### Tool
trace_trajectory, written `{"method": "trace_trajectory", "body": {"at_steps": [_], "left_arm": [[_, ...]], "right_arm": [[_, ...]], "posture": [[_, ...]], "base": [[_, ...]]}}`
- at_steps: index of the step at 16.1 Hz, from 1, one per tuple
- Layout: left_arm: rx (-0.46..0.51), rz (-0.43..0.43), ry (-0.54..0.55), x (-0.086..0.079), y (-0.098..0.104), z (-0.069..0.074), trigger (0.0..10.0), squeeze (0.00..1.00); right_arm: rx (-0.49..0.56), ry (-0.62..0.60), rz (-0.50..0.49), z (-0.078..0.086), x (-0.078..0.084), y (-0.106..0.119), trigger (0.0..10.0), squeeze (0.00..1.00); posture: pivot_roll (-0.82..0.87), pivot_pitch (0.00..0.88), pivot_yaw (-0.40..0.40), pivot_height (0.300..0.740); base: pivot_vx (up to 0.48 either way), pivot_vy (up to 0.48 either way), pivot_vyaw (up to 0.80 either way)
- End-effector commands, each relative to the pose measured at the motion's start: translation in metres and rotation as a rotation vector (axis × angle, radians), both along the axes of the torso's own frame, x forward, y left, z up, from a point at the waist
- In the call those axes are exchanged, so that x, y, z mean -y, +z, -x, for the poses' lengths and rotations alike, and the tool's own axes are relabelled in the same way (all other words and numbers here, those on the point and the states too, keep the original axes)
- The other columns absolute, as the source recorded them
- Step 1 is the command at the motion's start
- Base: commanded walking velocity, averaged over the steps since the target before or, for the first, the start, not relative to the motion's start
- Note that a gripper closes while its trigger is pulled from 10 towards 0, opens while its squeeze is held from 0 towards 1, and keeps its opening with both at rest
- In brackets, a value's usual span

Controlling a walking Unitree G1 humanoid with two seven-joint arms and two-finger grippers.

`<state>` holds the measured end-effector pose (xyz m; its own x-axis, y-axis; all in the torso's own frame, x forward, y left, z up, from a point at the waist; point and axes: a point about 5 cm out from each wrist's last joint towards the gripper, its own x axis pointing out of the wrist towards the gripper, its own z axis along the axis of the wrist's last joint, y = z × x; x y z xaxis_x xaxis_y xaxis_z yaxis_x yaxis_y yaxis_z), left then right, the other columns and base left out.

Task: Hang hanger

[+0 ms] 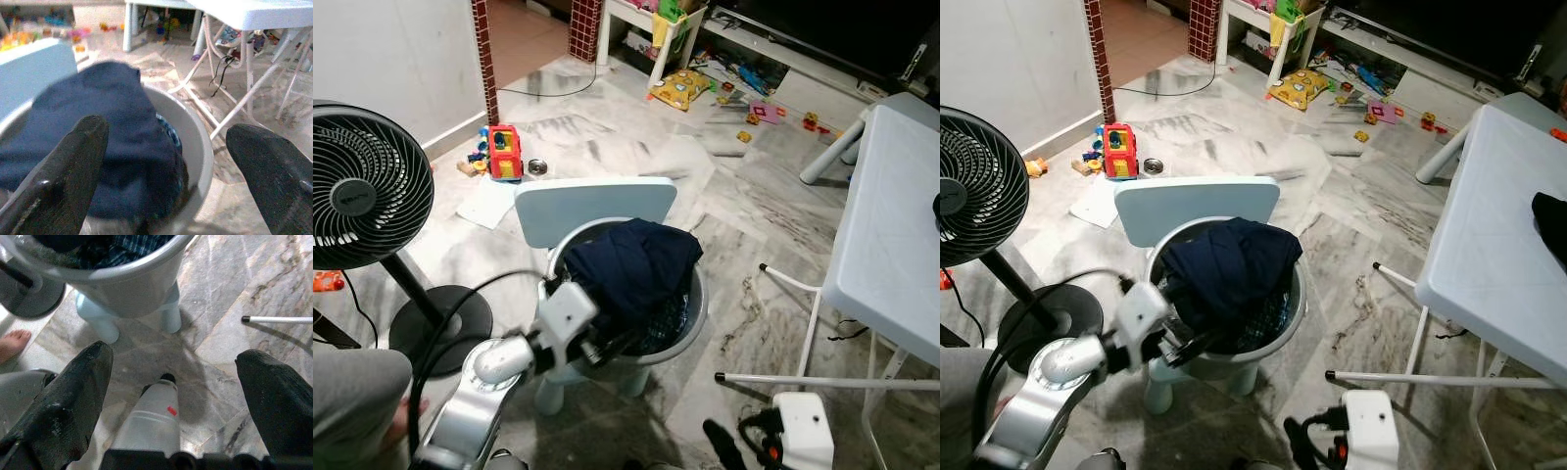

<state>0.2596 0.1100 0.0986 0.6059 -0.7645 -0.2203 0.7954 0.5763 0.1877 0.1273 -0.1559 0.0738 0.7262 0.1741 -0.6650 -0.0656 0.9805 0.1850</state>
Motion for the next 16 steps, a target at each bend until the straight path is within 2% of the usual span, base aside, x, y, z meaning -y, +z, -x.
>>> {"method": "trace_trajectory", "body": {"at_steps": [1, 4, 6, 10, 11, 16], "left_arm": [[-0.005, -0.025, -0.051, 0.005, -0.003, -0.003, 10.0, 0.00], [-0.006, -0.030, -0.060, 0.005, -0.003, -0.009, 10.0, 0.00], [-0.003, -0.025, -0.105, 0.011, -0.004, -0.011, 10.0, 0.00], [-0.034, 0.044, -0.100, 0.016, -0.002, -0.019, 10.0, 0.00], [-0.040, 0.070, -0.093, 0.018, -0.001, -0.021, 10.0, 0.00], [-0.042, 0.081, -0.090, 0.021, -0.002, -0.023, 10.0, 0.00]], "right_arm": [[0.000, -0.045, 0.033, 0.002, 0.008, 0.002, 10.0, 0.00], [0.013, -0.079, 0.032, 0.001, 0.007, 0.002, 10.0, 0.00], [0.022, -0.116, 0.029, -0.001, 0.007, 0.001, 10.0, 0.00], [0.056, -0.132, 0.034, -0.010, 0.008, 0.002, 10.0, 0.00], [0.065, -0.134, 0.038, -0.012, 0.010, 0.002, 10.0, 0.00], [0.080, -0.134, 0.045, -0.019, 0.012, 0.001, 10.0, 0.00]], "posture": [[0.01, 0.142, -0.175, 0.740], [0.00, 0.130, -0.140, 0.740], [0.00, 0.120, -0.114, 0.740], [0.00, 0.098, -0.095, 0.740], [0.00, 0.088, -0.095, 0.740], [0.01, 0.065, -0.093, 0.740]], "base": [[0.000, 0.000, -0.80], [0.000, 0.000, -0.80], [0.000, 0.000, 0.00], [0.000, 0.000, 0.00], [0.277, 0.000, 0.00], [0.349, 0.000, 0.00]]}}
